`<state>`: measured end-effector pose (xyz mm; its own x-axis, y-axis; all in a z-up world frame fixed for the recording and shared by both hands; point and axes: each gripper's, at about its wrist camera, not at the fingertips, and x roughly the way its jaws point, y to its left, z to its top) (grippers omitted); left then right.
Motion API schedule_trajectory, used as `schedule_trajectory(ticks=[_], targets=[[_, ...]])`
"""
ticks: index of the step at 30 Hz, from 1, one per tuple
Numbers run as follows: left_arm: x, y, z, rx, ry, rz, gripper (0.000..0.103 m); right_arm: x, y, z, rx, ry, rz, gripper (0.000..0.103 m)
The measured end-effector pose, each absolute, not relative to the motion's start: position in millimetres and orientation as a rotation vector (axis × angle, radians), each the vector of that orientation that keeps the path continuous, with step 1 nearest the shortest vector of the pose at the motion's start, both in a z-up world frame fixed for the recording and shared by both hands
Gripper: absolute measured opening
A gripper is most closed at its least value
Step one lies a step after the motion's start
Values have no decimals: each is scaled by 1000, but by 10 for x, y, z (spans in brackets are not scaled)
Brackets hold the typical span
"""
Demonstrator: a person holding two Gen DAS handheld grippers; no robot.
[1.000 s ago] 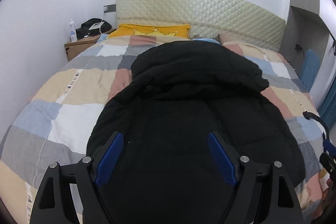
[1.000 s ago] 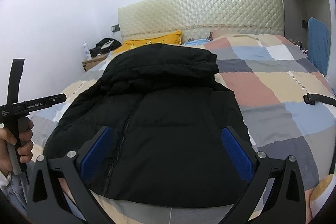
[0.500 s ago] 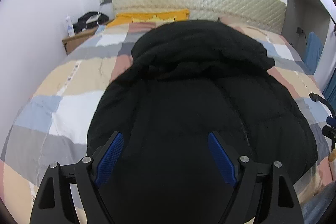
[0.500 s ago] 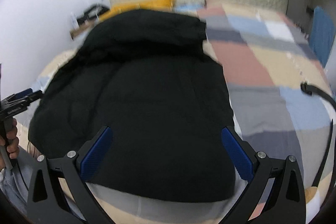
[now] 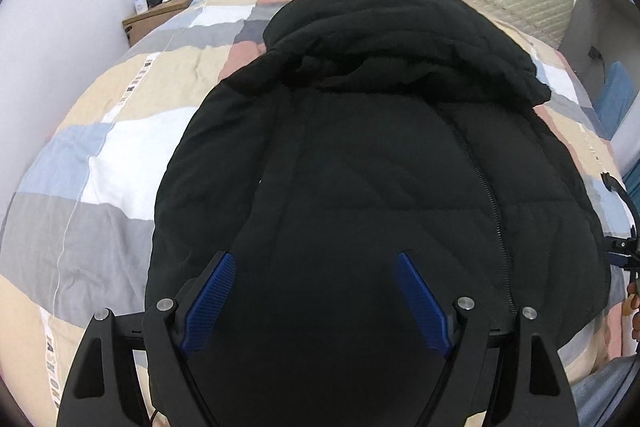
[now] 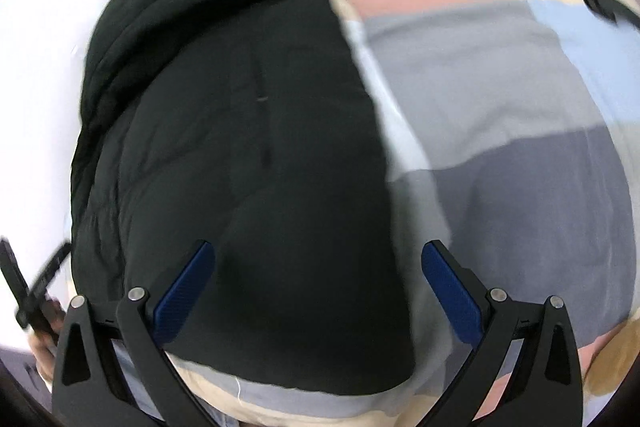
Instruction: Fold large clothes
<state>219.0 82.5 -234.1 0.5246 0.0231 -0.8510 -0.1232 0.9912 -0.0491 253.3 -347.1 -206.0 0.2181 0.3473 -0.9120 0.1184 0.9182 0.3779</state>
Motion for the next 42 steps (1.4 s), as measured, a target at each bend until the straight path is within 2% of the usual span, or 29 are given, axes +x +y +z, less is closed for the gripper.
schedule_trajectory(ticks=[4,12,13,15,17,18,19,20,22,30,37,42], targets=[[2235,844,-2426,-95,1048,119,82,2440,-3699,-2399,676,1447,157,103],[2269,926,-2526,-124,1086,143,82,2476,-3287,-2341,613,1464,365,103],[2273,925,-2537,-121,1088,145,82,2467,-3227,-2312,583,1460,379,100],[2268,918,-2536,-113,1088,146,82,2462,-3220,-2296,576,1450,387,85],[2275,907,-2532,-116,1089,147,82,2452,-3262,-2248,587,1427,387,58],[2274,908,-2533,-122,1091,147,82,2450,-3287,-2222,602,1409,393,51],[2282,912,-2536,-125,1092,147,82,2465,-3301,-2203,614,1386,394,37],[2284,915,-2540,-131,1095,147,82,2449,-3330,-2126,620,1342,381,28],[2285,938,-2547,-137,1100,149,82,2412,-3313,-1991,604,1296,381,23],[2224,1053,-2486,-184,1091,132,82,2420,-3342,-1949,616,1288,378,21],[2226,1420,-2292,-275,1112,80,82,2447,-3360,-2101,668,1330,389,26],[2213,1693,-2301,-356,1214,-15,82,2438,-3409,-2122,690,1328,402,26]])
